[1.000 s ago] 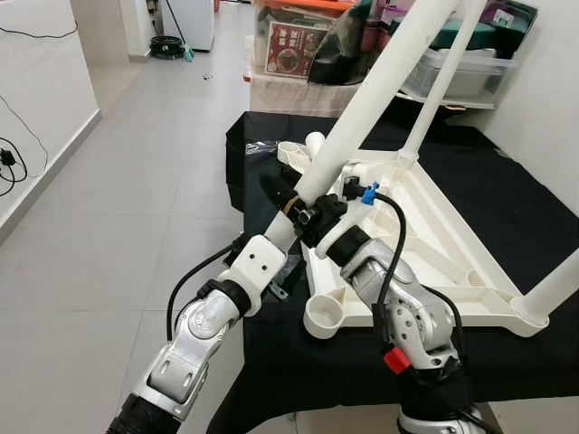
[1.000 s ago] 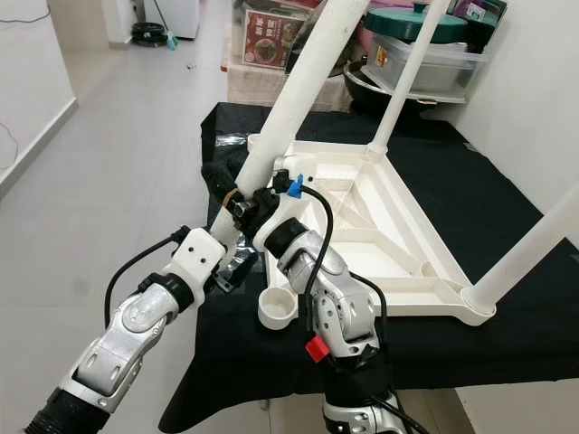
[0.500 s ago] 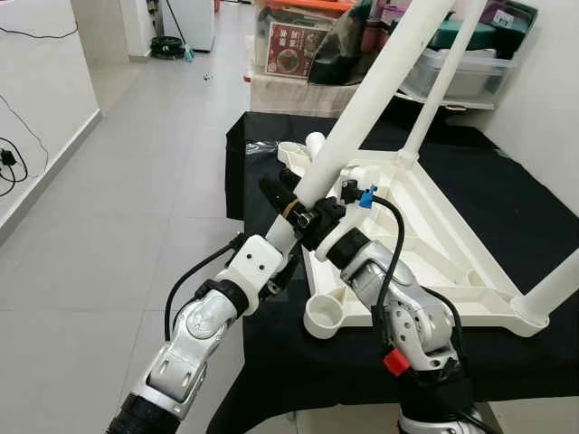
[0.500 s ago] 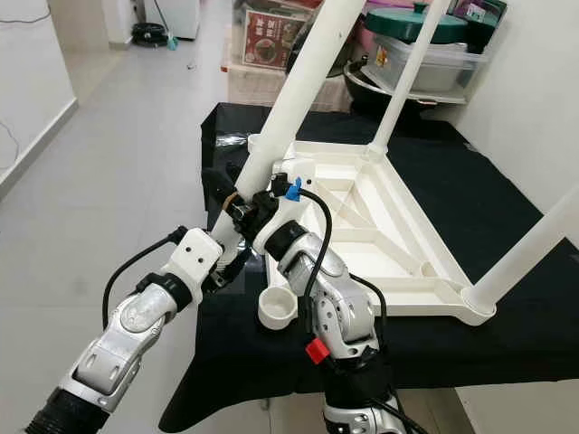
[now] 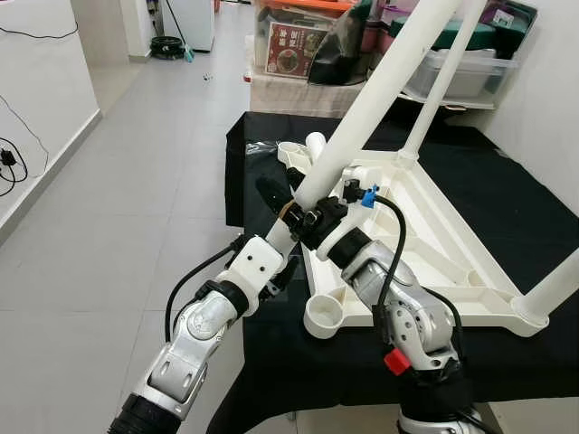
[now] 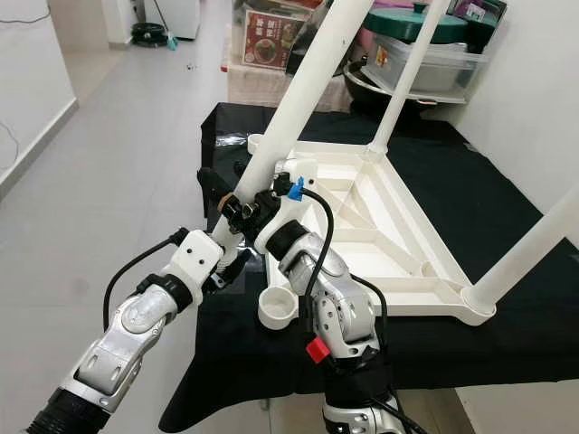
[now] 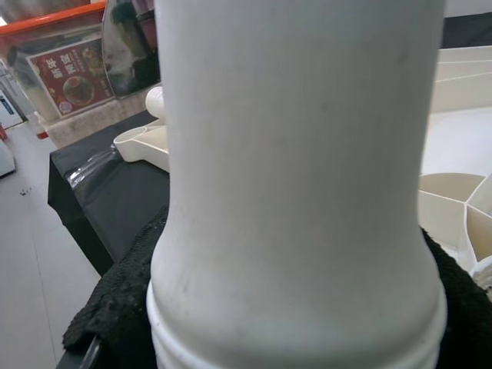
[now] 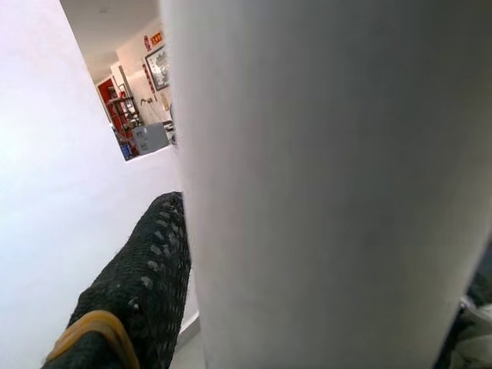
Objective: Building children table
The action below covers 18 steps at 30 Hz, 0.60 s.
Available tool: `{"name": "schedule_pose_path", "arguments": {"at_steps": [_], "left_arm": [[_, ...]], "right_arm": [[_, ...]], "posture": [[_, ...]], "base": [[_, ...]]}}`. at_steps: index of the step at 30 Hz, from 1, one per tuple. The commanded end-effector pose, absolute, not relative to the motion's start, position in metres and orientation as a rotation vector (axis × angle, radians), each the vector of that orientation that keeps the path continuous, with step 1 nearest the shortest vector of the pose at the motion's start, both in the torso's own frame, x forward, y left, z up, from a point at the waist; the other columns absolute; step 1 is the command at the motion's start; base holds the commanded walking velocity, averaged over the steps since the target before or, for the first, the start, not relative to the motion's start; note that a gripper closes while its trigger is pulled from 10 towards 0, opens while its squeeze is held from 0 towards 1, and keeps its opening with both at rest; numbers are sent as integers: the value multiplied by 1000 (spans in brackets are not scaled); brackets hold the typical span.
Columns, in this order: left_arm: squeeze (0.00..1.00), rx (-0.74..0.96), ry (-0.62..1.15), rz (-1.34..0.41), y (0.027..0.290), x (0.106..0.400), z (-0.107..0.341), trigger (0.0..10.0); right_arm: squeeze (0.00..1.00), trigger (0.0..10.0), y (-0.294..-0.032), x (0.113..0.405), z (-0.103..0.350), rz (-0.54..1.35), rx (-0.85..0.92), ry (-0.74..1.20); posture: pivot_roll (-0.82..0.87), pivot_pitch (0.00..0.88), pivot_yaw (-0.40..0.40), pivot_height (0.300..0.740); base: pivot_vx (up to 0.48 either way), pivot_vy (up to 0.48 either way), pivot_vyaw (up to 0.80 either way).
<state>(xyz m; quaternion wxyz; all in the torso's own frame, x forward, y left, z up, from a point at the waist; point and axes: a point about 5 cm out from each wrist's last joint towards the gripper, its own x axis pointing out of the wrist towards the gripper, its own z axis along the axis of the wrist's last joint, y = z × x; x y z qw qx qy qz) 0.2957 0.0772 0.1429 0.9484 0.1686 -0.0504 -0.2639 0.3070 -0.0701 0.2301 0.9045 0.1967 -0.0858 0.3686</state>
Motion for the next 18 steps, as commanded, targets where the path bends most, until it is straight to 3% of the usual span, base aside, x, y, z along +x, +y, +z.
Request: {"name": "schedule_pose_path", "arguments": {"at_steps": [1,3,4,18], "left_arm": [[0,368,-124,-604,64,291,141,10000],[0,368,-125,-604,64,292,141,10000],[0,368,-125,-608,63,291,141,10000],[0,347,-88,-609,65,290,136,10000]], "right_arm": [[0,5647,-69,307,234,774,417,-196],[0,5647,-69,307,234,774,414,-197],[0,0,-68,307,234,773,425,-198],[0,0,-67,306,236,782,438,-212]], "posture": [[45,0,-112,740],[45,0,-112,740],[45,0,-113,740],[48,0,-113,740]], "base": [[0,0,0],[0,0,0],[0,0,0],[0,0,0]]}}
